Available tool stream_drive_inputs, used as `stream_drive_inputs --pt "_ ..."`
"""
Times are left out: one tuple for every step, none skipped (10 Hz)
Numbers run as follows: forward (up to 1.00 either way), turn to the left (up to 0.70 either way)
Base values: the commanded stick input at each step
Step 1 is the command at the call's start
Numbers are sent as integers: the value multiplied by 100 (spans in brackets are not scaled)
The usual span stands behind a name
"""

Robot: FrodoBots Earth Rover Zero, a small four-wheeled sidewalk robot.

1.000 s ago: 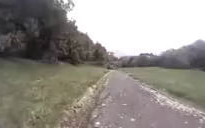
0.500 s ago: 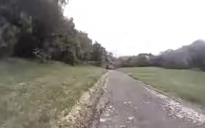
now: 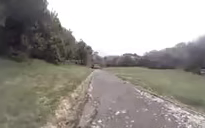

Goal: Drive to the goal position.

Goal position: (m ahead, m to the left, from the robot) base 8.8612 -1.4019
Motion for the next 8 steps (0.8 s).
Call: stream_drive_inputs --pt "85 -27" --pt "85 -22" --pt "85 -4" --pt "85 0" --pt "85 5" --pt "85 23" --pt "85 27" --pt "85 0"
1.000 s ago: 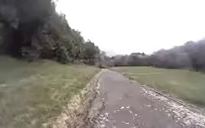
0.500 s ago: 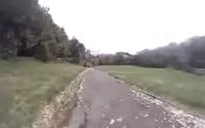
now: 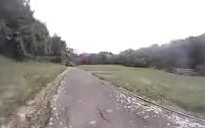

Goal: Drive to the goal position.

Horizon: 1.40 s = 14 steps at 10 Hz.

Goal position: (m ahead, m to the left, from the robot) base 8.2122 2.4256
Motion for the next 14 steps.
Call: stream_drive_inputs --pt "85 0" --pt "85 13" --pt "85 27" --pt "85 27" --pt "48 15" --pt "0 0" --pt "0 0" --pt "0 0" --pt "0 0" --pt "0 0" --pt "0 0" --pt "0 0" --pt "0 0" --pt "0 0"
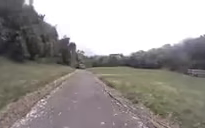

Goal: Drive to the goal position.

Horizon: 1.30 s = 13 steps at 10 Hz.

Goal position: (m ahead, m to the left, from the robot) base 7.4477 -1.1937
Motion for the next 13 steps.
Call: stream_drive_inputs --pt "15 0" --pt "71 0" --pt "85 0" --pt "85 0" --pt "85 0" --pt "85 0" --pt "85 0" --pt "85 0" --pt "85 0" --pt "85 0" --pt "85 0" --pt "85 0" --pt "85 3"
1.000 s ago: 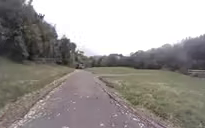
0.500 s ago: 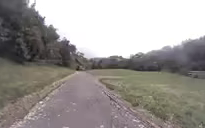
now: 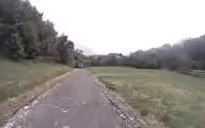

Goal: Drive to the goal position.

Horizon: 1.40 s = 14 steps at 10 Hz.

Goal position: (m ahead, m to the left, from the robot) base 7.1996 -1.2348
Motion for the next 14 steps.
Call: stream_drive_inputs --pt "85 20" --pt "85 27" --pt "85 27" --pt "85 27" --pt "85 27" --pt "85 27" --pt "85 27" --pt "85 27" --pt "85 27" --pt "85 27" --pt "50 16" --pt "0 0" --pt "0 0" --pt "30 0"
